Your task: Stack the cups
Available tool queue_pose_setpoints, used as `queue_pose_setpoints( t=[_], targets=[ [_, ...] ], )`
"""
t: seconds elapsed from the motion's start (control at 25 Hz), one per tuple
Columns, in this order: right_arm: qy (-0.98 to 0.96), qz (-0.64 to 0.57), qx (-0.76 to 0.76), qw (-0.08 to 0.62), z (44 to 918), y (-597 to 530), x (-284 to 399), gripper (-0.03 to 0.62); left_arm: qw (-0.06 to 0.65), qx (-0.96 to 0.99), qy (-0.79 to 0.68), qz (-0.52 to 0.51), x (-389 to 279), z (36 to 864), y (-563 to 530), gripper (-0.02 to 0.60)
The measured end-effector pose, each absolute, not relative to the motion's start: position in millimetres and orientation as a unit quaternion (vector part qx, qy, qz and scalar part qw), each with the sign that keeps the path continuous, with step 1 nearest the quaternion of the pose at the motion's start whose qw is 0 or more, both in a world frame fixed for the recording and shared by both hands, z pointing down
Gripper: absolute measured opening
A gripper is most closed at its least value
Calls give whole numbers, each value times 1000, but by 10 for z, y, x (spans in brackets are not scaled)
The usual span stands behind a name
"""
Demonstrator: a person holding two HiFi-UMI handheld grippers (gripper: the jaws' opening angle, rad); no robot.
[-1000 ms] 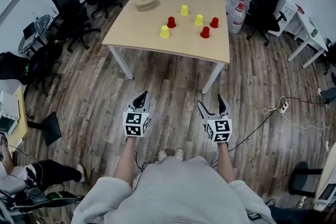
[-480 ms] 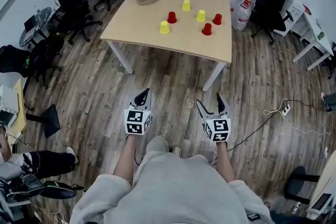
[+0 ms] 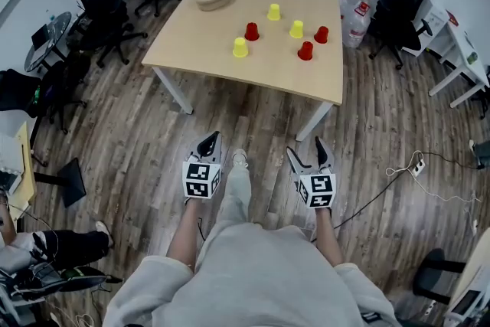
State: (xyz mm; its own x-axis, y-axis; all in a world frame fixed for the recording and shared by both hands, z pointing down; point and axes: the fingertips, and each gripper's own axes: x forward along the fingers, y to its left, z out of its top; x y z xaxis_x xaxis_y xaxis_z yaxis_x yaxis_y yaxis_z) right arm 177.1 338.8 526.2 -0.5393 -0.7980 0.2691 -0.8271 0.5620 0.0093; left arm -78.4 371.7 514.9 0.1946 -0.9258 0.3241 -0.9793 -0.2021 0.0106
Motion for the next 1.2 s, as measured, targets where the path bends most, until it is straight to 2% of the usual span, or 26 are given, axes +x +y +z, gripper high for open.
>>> queue_pose_setpoints(
  t=[0.48,0.92,1.2],
  targets=[
    [-867,56,475,142,5251,2002,1357,371,136,785,-593,117,-1082,5348,2189,12],
    [-866,51,480,133,5016,543,678,359,123,799,-578,107,-1658,5085,534,12],
    [-861,54,486,142,5040,-18,433,357,128,809,-562,112,-1827,5131,-96,12]
  ],
)
